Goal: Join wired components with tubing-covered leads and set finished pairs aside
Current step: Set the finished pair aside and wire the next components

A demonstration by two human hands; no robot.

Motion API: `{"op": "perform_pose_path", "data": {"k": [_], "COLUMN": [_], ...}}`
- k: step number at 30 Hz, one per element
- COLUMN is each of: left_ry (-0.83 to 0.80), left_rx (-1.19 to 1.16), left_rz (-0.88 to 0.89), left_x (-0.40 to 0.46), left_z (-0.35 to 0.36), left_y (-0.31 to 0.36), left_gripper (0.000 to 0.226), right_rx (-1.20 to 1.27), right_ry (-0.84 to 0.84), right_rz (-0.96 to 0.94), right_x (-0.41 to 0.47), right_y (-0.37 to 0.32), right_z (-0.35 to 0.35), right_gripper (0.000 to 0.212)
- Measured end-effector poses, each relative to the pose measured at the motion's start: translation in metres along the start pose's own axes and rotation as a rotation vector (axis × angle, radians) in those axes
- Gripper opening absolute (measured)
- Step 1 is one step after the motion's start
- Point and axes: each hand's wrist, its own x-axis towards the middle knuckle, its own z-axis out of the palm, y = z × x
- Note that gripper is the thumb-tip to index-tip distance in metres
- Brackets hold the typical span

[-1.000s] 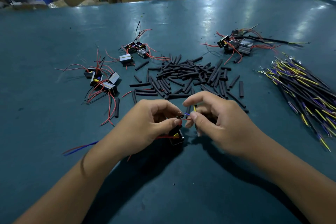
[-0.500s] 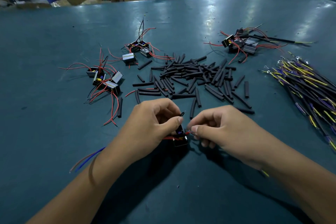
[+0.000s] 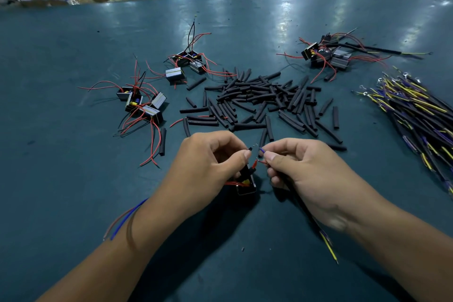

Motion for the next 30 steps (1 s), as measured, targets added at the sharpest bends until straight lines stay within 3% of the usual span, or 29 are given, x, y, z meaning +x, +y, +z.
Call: {"op": "perform_pose_path", "data": {"k": [21,30], "left_ry": [0.039,0.054], "left_rx": [-0.029,-0.03], "left_rz": [-0.022,-0.02], "left_x": [-0.002,-0.003], "left_z": [0.003,0.003], "left_y": [0.005,0.003], "left_gripper": [0.014,0.014], "right_rx": [0.089,0.042], "right_ry": [-0.017,-0.006], "right_rz": [-0.145,-0.182], "right_x": [0.002,0.006], "right_y": [0.006,0.012], "right_z": [0.012,0.01], "right_gripper": [0.014,0.006]}}
